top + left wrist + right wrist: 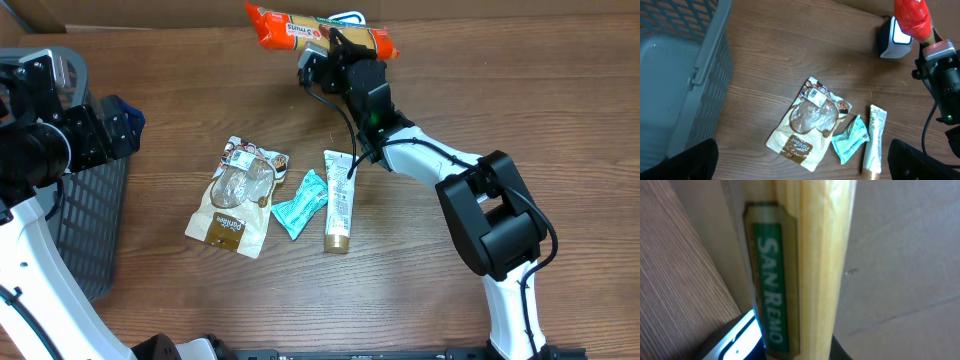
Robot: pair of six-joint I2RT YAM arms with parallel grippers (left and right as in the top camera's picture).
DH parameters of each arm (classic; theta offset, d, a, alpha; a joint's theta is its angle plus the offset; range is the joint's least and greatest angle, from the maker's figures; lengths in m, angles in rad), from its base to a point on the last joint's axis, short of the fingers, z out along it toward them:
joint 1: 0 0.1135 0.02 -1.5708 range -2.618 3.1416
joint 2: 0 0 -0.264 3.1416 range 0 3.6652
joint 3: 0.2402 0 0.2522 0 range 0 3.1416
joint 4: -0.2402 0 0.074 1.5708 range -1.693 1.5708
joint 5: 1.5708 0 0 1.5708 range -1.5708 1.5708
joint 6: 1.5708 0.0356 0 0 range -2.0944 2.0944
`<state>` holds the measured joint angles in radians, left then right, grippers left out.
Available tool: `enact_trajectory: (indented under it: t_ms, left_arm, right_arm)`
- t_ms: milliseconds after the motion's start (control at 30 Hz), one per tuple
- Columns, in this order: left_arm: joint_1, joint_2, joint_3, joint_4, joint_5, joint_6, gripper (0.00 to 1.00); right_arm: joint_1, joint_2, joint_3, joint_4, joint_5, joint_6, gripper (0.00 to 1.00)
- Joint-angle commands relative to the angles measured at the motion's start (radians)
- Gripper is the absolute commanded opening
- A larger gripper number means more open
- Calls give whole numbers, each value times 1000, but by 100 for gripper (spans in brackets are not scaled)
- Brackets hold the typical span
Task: Scan the item barcode
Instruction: 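Hold the pasta pack barcode in front of the scanner, then carry the pasta pack right and set it down upright, release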
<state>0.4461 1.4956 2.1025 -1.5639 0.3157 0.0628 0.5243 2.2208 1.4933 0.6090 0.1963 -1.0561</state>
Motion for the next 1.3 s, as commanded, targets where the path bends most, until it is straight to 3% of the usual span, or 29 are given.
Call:
enact_trajectory:
  t_ms: [0, 267, 533, 667, 900, 1000, 1133, 1267]
  left_arm:
    - [3, 2, 1, 1, 14, 20, 100]
    - [2, 2, 1, 1, 14, 20, 100]
    - [2, 2, 1, 1, 14, 20, 100]
    - [2, 2, 1, 1, 14, 20, 100]
    - [3, 2, 1, 1, 14, 20, 100]
    - [3, 2, 1, 1, 14, 20, 99]
    - [3, 2, 1, 1, 14, 20, 100]
    - [3, 2, 1, 1, 14, 20, 100]
  right_arm:
    - [6, -51, 47, 40, -14, -12, 4]
    - [11, -51, 47, 35, 12, 18, 4]
    - [15, -151, 47, -39, 114, 272, 4]
    - [15, -307, 47, -280, 82, 401, 4]
    - [-68, -632, 47, -826, -156, 719, 4]
    - [-177, -741, 47, -1057, -343, 819, 4]
    - [-371, -789, 47, -1350, -623, 839, 4]
    - [-546, -746, 18, -1594, -681, 834, 4]
